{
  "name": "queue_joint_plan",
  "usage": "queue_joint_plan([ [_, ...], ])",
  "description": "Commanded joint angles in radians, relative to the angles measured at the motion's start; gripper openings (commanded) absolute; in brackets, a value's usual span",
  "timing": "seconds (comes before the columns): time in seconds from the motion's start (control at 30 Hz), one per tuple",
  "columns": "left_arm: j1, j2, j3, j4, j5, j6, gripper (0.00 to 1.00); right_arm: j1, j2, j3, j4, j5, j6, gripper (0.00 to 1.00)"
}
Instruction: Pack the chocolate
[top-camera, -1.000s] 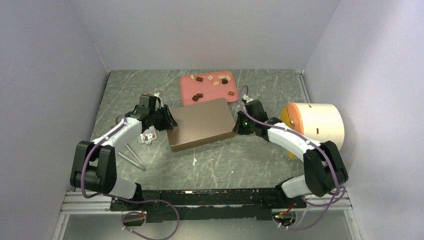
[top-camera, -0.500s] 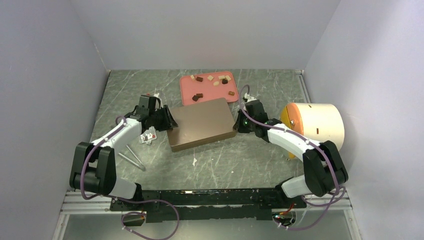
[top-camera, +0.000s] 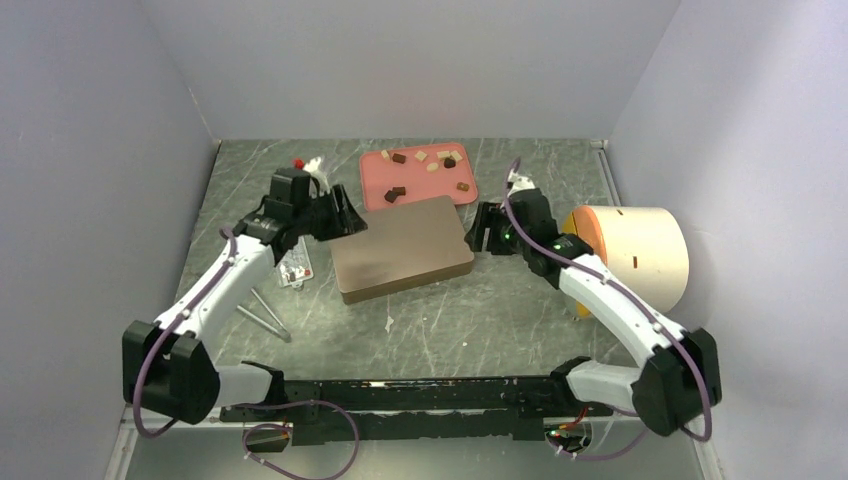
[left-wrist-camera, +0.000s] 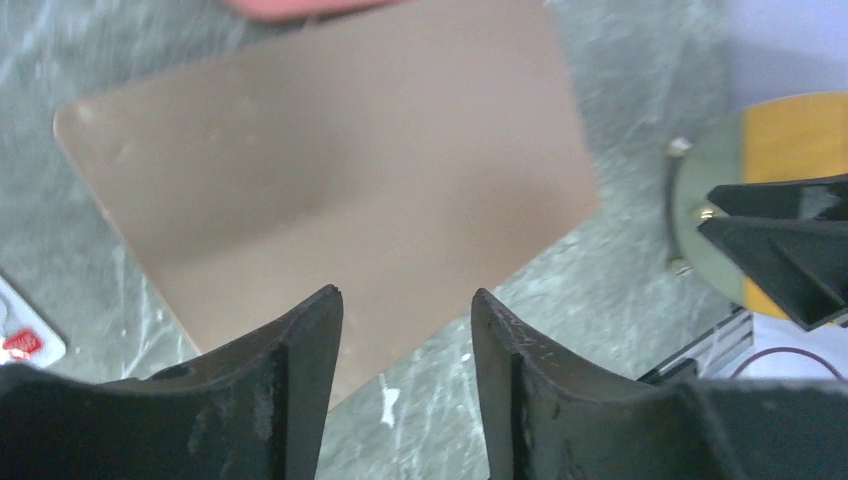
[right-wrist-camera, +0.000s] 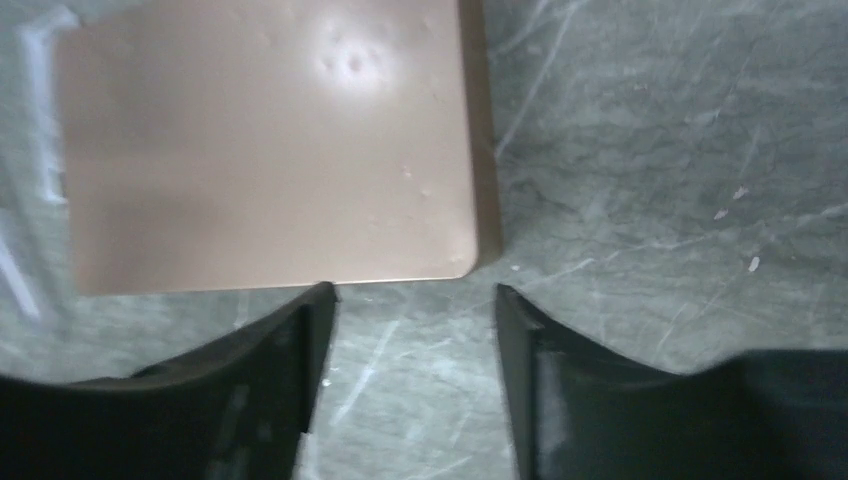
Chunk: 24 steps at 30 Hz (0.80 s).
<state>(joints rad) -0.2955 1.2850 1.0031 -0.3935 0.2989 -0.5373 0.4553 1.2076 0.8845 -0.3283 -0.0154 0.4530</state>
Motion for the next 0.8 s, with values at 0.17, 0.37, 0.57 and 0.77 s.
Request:
queue_joint_plan([
  [0.17, -0.071, -0.11, 0.249, -0.078, 0.011, 0.086, 0.97, 0.001, -0.204, 0.105, -0.141, 0.0, 0.056, 1.0],
  [0.37, -0.093, -0.206, 0.181, 0.013, 0.008, 0.09, 0.97, 0.001, -0.275, 0.157, -0.223, 0.062, 0.093, 1.0],
  [0.57, -0.094, -0.25, 0.092, 0.102, 0.089, 0.053, 0.97, 0.0, -0.404, 0.136, -0.218, 0.147, 0.07, 1.0],
  [0.77, -0.094, -0.293, 0.023, 0.157, 0.078, 0.034, 0.97, 0.0, -0.492, 0.133, -0.213, 0.163, 0.076, 1.0],
])
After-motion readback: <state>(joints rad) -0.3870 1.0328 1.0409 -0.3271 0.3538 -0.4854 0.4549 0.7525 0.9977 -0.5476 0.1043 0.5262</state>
